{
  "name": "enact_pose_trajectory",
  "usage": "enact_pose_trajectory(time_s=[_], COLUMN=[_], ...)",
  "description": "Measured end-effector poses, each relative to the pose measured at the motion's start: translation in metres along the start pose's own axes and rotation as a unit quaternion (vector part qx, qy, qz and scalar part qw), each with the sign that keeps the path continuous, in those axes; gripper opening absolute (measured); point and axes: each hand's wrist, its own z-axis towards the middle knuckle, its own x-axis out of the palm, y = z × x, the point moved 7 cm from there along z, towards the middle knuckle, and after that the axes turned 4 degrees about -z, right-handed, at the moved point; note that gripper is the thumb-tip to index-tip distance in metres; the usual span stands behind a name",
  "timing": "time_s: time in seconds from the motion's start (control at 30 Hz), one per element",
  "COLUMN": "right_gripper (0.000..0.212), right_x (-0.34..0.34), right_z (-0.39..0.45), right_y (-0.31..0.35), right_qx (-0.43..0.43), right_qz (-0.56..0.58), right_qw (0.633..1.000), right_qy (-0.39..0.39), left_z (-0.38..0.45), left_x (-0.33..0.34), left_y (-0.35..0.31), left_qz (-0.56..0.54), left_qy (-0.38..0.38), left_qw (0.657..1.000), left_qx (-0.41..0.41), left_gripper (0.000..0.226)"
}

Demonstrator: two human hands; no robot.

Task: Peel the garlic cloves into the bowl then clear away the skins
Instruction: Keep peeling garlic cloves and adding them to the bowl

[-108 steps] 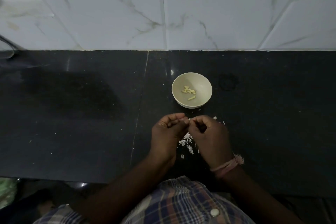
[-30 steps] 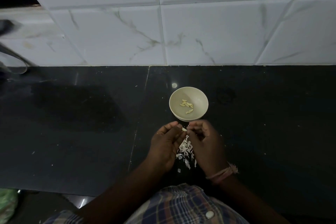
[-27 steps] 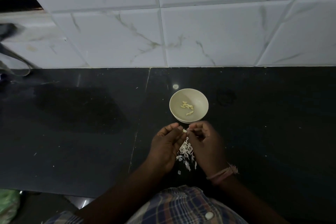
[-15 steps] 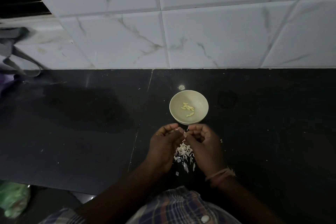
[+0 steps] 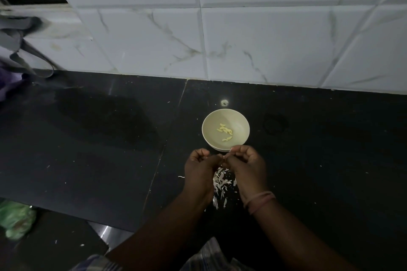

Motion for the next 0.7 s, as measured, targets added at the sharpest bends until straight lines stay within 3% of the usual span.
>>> enact_pose_trajectory(time_s=[0.13, 0.3, 0.7], right_gripper=[0.020, 0.017, 0.016], right_x=[0.006, 0.002, 0.005], right_z=[0.003, 0.010, 0.017], right_y=[-0.004, -0.005, -0.003], right_qx=[0.005, 0.011, -0.038], right_qz=[0.016, 0.039, -0.134], right_qw=[0.999, 0.991, 0.967], right_qy=[-0.030, -0.128, -0.214], left_z=[0.004, 0.016, 0.014], left_x=[-0.003, -0.018, -0.039], left_y=[-0.007, -0.015, -0.002], left_qz=[-0.041, -0.040, -0.060], left_qy=[-0.020, -0.051, -0.054], left_qw=[0.999, 0.997, 0.986], left_qx=[-0.010, -0.042, -0.148], left_gripper=[0.035, 0.030, 0.027])
